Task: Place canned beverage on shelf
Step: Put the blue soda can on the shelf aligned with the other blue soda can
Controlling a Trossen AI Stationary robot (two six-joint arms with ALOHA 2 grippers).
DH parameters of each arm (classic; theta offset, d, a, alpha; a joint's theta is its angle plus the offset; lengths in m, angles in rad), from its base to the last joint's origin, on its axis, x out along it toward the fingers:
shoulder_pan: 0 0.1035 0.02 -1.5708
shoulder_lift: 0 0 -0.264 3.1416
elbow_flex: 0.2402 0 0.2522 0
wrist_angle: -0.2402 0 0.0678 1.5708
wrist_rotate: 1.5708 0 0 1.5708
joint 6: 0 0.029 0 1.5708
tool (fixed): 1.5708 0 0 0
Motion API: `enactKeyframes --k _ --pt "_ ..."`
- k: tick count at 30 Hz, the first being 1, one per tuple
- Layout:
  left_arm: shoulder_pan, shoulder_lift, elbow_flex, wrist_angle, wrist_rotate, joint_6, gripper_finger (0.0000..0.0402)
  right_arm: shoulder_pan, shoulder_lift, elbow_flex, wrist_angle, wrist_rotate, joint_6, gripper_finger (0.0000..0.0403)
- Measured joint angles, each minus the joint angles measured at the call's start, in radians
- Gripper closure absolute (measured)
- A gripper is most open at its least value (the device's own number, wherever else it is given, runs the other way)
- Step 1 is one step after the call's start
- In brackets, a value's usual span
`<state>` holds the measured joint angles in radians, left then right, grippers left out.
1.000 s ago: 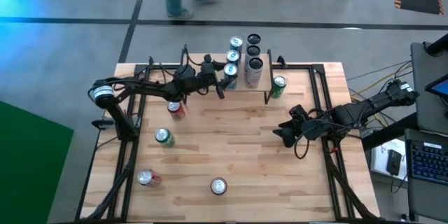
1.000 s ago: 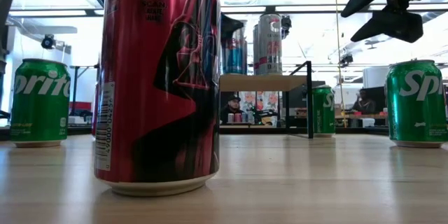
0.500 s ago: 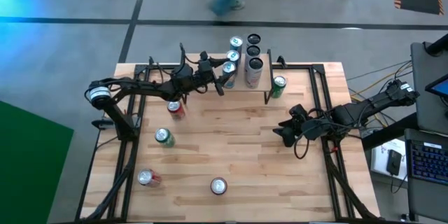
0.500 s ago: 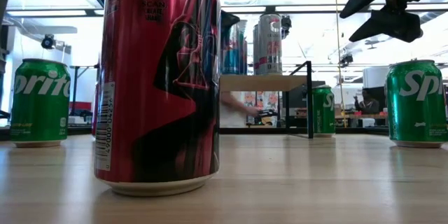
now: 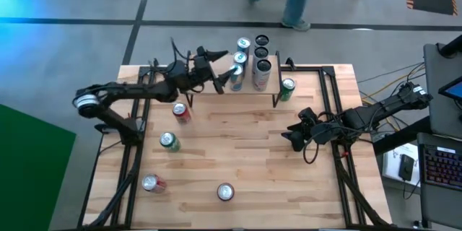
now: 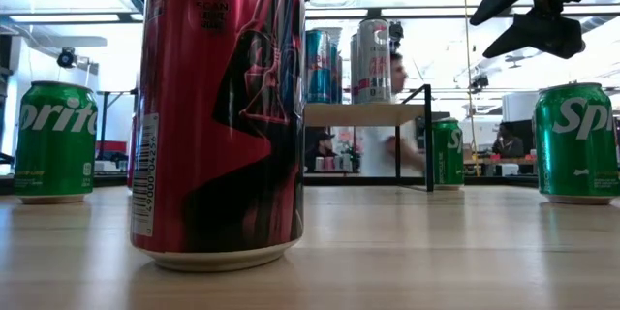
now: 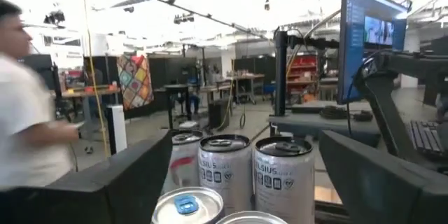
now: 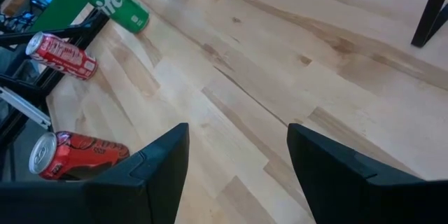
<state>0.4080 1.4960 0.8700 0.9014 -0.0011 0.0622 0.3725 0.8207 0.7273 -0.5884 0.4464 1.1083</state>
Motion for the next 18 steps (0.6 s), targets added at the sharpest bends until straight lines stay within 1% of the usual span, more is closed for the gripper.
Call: enactKeyframes --k 3,5,7,11,14,16,18 --pt "0.012 -0.091 -0.014 -0.141 -0.014 0.0 0.0049 0.0 0.0 0.0 -0.001 0.0 0.007 0.0173" --pt "0.032 -0.147 -0.045 -0.215 -0.014 -0.004 0.0048 0.0 0.0 0.0 -0.003 0.002 0.017 0.0173" --pt "0.052 -0.194 -0.1 -0.247 -0.019 -0.014 0.0051 0.0 0.0 0.0 -0.006 0.003 0.018 0.0173" --pt "0.061 -0.275 -0.231 -0.247 -0.026 -0.05 0.0062 0.0 0.0 -0.001 -0.007 0.017 0.018 0.0173" --pt "0.053 -0.29 -0.301 -0.246 -0.089 -0.056 0.0075 0.0 0.0 -0.002 -0.006 0.025 0.017 0.0173" --pt "0.053 -0.272 -0.325 -0.248 -0.12 -0.076 0.0083 0.0 0.0 -0.002 -0.007 0.028 0.006 0.0173" --pt "0.053 -0.237 -0.327 -0.243 -0.129 -0.114 0.009 -0.002 0.0 -0.002 -0.007 0.028 -0.003 0.0173"
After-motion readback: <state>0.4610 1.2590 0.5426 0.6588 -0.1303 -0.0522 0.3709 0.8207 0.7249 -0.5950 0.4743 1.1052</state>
